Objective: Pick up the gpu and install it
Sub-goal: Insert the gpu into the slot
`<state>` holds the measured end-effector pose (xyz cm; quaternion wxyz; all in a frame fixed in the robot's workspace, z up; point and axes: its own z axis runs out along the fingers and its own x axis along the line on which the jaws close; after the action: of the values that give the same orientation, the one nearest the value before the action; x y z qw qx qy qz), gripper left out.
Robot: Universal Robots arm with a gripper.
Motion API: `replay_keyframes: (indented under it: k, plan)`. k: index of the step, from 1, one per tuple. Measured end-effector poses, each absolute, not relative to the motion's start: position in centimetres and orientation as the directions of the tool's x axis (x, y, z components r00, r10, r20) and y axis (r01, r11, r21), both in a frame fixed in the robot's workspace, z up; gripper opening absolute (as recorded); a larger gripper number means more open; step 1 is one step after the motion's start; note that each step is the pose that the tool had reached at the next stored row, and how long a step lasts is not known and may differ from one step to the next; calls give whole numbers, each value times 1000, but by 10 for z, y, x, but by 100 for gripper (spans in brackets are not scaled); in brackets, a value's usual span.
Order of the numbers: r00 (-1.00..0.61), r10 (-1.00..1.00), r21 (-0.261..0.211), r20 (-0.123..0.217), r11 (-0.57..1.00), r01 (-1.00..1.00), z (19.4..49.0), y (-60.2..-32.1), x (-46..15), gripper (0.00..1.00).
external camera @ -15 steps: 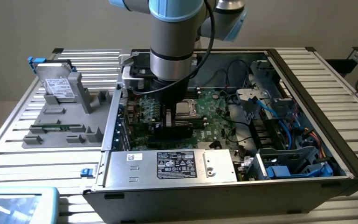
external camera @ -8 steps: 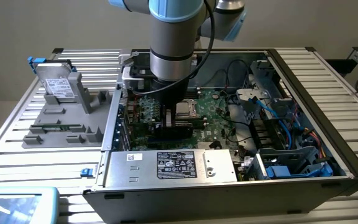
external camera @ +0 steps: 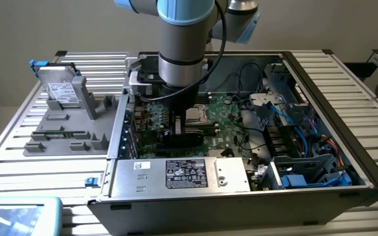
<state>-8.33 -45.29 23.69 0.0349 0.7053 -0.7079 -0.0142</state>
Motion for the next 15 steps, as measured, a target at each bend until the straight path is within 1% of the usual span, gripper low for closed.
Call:
replay_keyframes:
  k: [5,6,7,8,9,10,11,15]
  plan:
    - [-3,-1000,70,30,5,-998,238,-453,-84,28]
    - [-3,-1000,70,30,5,-998,240,-453,-83,29]
    - [-3,-1000,69,29,5,-998,242,-453,-83,35]
    - [-3,-1000,69,30,5,-998,244,-453,-83,35]
    - [-3,-1000,69,29,5,-998,246,-453,-83,42]
    - [-3,-1000,69,29,5,-998,248,-453,-83,42]
    - [-3,-1000,68,29,5,-998,251,-453,-83,48]
    - [-3,-1000,68,31,5,-998,269,-453,-83,48]
